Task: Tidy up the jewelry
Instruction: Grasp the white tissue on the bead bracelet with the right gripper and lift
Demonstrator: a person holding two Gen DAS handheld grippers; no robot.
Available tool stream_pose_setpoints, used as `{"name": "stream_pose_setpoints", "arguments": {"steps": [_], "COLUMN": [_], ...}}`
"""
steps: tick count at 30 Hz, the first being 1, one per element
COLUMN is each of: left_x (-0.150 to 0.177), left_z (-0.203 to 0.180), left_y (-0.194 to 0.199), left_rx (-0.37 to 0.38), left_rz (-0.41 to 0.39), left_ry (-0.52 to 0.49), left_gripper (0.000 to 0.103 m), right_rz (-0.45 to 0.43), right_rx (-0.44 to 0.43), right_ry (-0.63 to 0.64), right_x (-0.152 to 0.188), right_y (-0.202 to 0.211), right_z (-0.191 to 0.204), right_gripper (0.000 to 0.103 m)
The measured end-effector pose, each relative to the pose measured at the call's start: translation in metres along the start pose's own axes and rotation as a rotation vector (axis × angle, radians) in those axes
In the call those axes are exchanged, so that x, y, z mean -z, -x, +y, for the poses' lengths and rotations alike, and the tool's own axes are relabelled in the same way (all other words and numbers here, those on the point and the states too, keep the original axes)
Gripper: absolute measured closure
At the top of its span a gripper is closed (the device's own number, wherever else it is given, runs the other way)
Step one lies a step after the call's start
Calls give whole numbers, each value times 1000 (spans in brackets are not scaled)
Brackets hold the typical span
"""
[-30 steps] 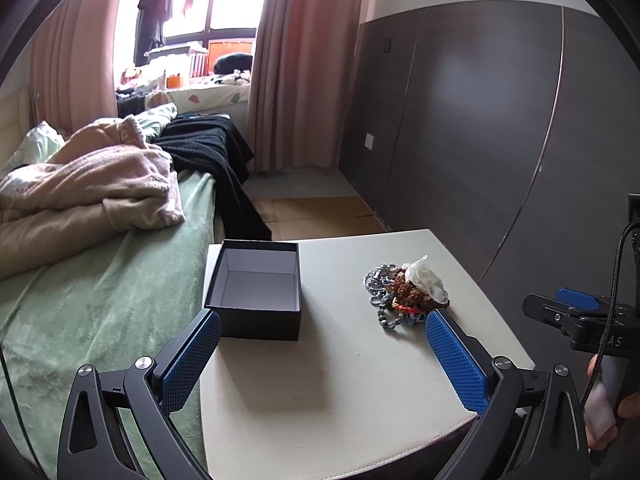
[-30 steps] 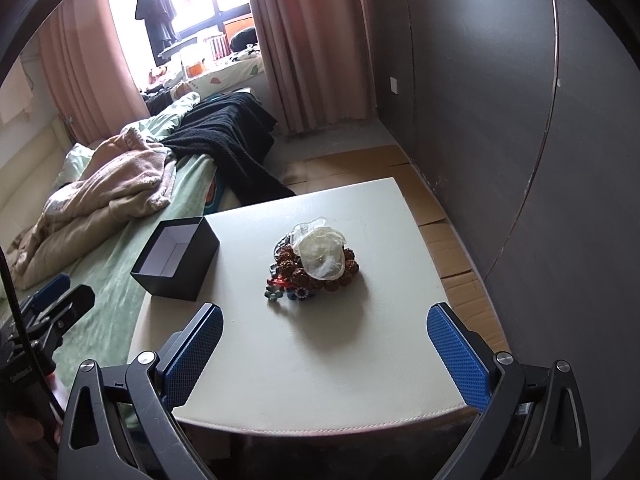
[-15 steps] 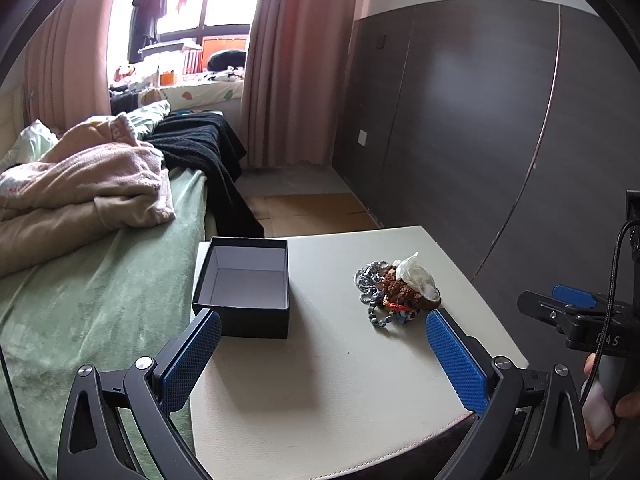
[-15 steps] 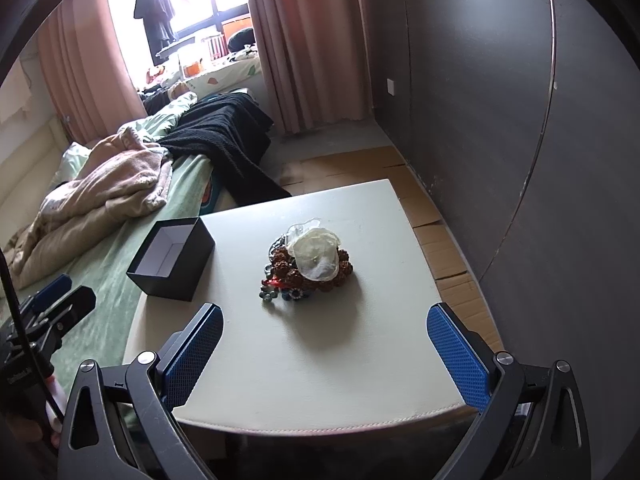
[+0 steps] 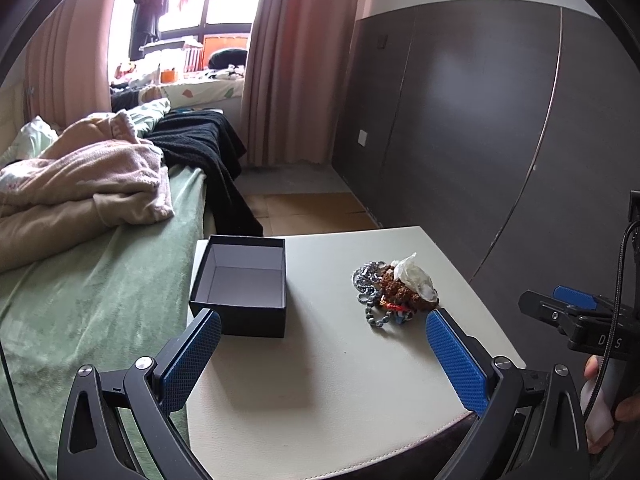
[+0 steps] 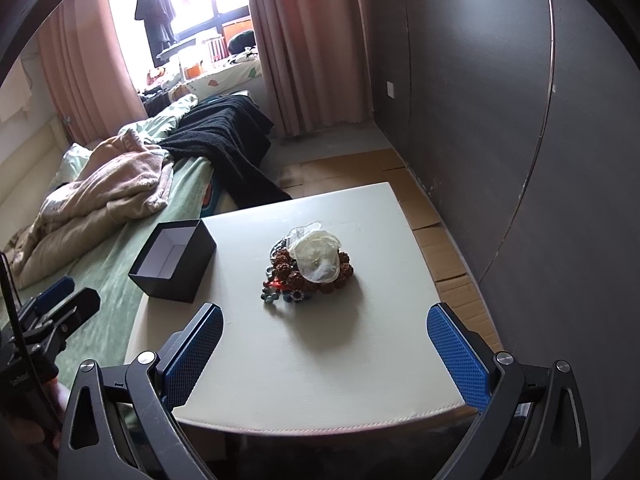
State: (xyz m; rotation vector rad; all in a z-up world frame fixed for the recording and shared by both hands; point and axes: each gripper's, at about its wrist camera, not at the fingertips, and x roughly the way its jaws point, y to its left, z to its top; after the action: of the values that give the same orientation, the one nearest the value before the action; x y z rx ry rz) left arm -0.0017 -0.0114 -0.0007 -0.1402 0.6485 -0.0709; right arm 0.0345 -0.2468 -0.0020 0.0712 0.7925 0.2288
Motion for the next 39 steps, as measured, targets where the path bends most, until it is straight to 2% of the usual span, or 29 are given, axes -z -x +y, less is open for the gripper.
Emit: {"name": "stream_pose_setpoints", "arguments": {"steps": [7, 16, 21, 23, 26, 30, 34, 39], "left_x": [-2, -13, -17, -17, -18, -20, -24, -30], "left_z": [-5, -15, -15, -15, -17, -25, -32, -29], "left_y": [-6, -26, -48, -57, -70, -85, -105, -124], "left_rx": [7, 63, 92, 105, 128, 154, 176, 154], "left_rz": [13, 20, 59, 83, 106, 118, 146, 161], "left_ry": [-4, 22, 44, 50, 59, 58, 63, 99], "left_gripper": [1, 2, 12, 20, 26, 31, 43, 47], "right_rz": [-3, -1, 38, 60, 96, 132, 161, 204], "right_rx": [-5, -14, -51, -62, -81, -103, -139, -195], "right_ry": [-24, -69, -151, -174, -225, -281, -323, -341], "right_x": [-3, -14, -21, -23, -26, -29, -33, -38], "right_y": [1, -5, -20, -27, -40, -58, -78, -108], "right_z": [-7, -27, -47, -52, -59, -68, -72, -62], "right_gripper": [0, 0, 2, 9, 15, 20, 24, 27]}}
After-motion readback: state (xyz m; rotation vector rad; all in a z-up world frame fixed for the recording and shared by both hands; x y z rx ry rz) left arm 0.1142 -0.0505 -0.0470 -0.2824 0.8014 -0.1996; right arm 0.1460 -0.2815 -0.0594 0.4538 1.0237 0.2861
